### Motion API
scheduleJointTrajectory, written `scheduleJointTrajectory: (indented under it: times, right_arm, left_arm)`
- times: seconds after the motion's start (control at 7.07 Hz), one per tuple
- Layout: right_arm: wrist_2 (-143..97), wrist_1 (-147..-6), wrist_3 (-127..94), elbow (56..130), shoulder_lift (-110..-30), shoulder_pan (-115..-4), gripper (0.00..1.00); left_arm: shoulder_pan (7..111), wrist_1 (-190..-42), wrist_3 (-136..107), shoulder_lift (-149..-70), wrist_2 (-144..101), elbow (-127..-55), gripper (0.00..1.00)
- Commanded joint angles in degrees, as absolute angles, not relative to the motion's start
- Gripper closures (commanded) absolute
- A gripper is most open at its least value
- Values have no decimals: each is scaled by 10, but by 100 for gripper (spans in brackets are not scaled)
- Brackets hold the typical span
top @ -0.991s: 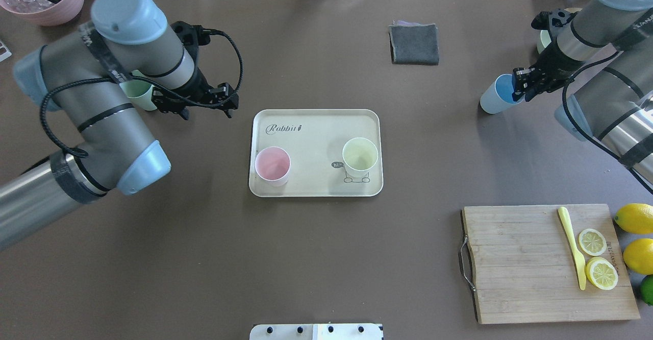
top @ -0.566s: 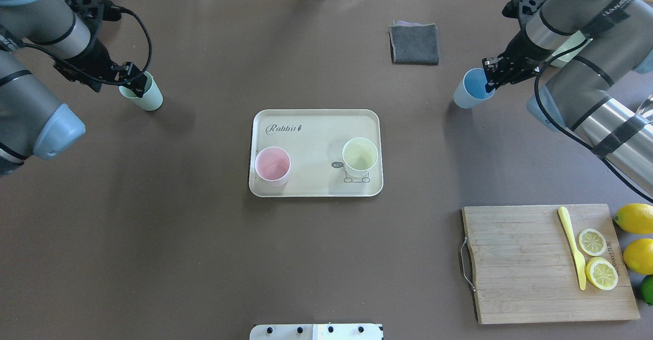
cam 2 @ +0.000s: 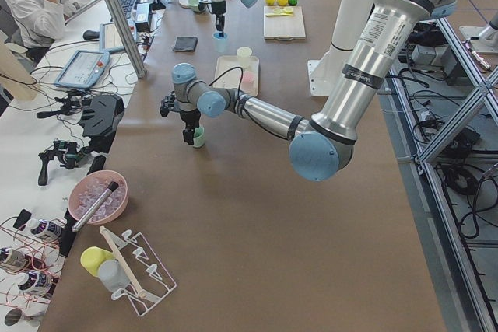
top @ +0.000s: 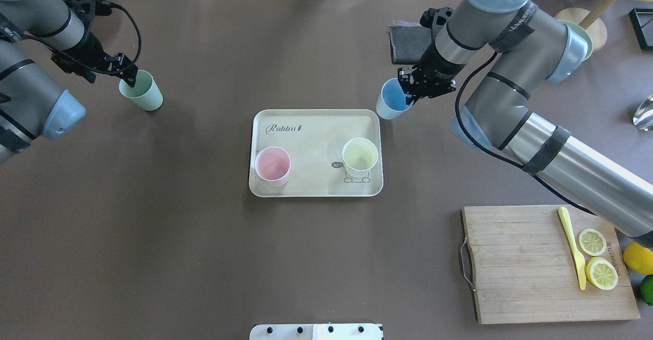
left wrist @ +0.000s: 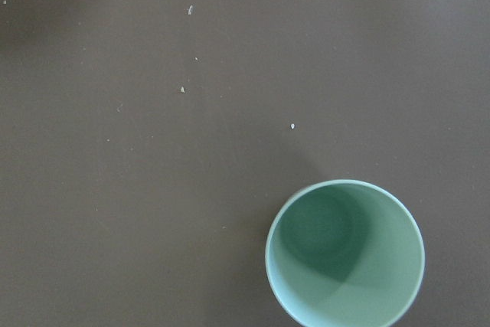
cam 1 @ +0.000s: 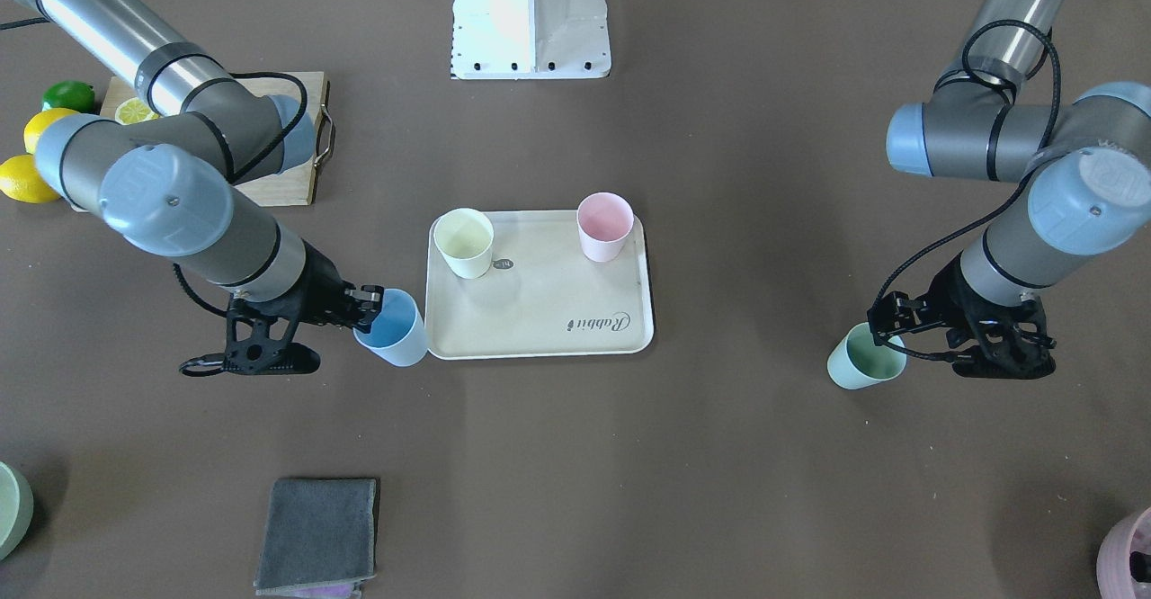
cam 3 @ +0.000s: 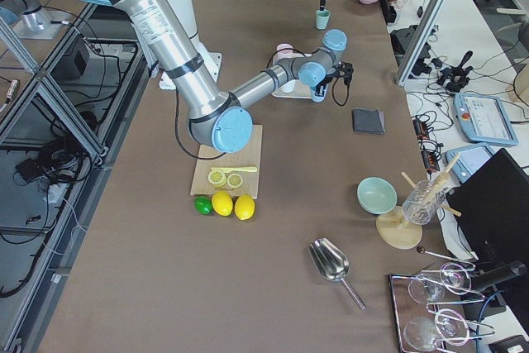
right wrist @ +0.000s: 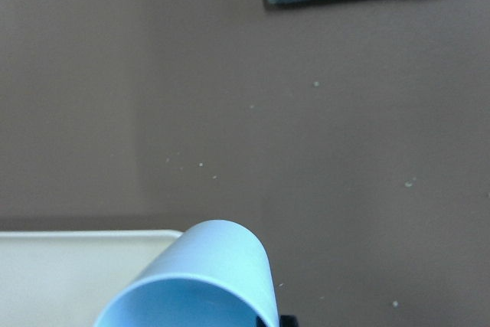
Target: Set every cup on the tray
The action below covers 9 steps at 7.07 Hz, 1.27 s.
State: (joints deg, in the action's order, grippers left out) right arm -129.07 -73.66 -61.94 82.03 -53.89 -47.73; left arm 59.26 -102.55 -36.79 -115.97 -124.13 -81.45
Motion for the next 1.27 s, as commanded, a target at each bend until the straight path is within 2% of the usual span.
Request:
scheduleJointTrajectory:
  times: [0.0,0.14,0.28,0.42,0.57,0.71,1.13]
  right_arm:
    - [-1258,-737,-639,831,-533,-433,100]
    - [-1258,-737,-641,830,-529,-425,100]
    - [-1257,-737,-651,830,-528,-418,100]
    - [-1257,-737,-656,830,-526,-415,100]
    - [-1257,-737,-661,830,-520,-414,18]
    - [-1257,-737,-662,834,-519,-415,0]
    - [-1280,-739,-655,862,-538,-458,0]
  left_arm:
    - [588,-1053,-374,-1170,-1248,-780,25]
    - [583,-1069,-375,-1167,-1248,-768,51]
    - [577,-1070,-381,-1166,-1248,-769,80]
    - [577,-1070,-385,-1169,-1249,-774,100]
    - [577,-1063,-390,-1181,-1263,-776,100]
    - [574,-1052,-444,-1212,-1288,-780,100]
    - [498,-1021,-581,-1288,-1280,-804,100]
